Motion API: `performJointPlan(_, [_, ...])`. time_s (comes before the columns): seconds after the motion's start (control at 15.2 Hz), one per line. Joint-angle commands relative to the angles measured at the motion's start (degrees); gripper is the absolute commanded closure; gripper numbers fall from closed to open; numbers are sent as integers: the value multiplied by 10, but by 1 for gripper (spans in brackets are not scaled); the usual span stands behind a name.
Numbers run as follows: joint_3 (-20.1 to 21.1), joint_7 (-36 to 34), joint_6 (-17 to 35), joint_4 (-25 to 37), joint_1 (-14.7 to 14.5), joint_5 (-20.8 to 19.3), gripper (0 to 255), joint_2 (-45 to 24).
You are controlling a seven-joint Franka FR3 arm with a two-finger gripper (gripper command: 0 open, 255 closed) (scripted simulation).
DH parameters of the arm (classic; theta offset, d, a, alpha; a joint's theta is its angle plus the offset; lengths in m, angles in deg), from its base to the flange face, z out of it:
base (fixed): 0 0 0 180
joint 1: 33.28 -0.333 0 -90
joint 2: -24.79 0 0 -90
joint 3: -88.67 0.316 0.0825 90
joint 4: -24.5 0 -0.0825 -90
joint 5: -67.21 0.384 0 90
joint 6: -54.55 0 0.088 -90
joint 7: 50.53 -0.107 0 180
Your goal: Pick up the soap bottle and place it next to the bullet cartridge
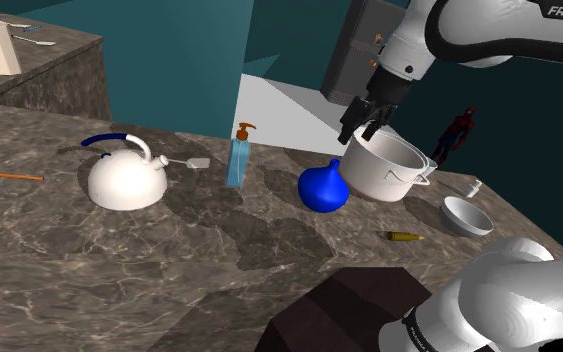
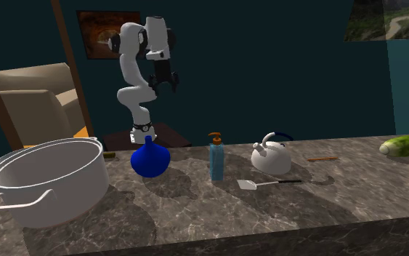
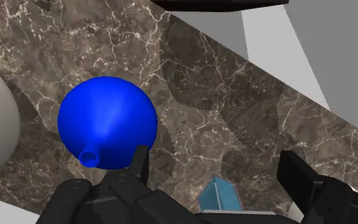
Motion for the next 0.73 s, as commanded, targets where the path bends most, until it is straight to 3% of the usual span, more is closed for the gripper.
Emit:
performJointPlan(0.0, [25,-42,33,0,2,5,0,-29])
performJointPlan(0.33, [78,-139,107,30,17,-1,0,-125])
performJointPlan(0.66, [125,-245,163,83,35,-35,0,-235])
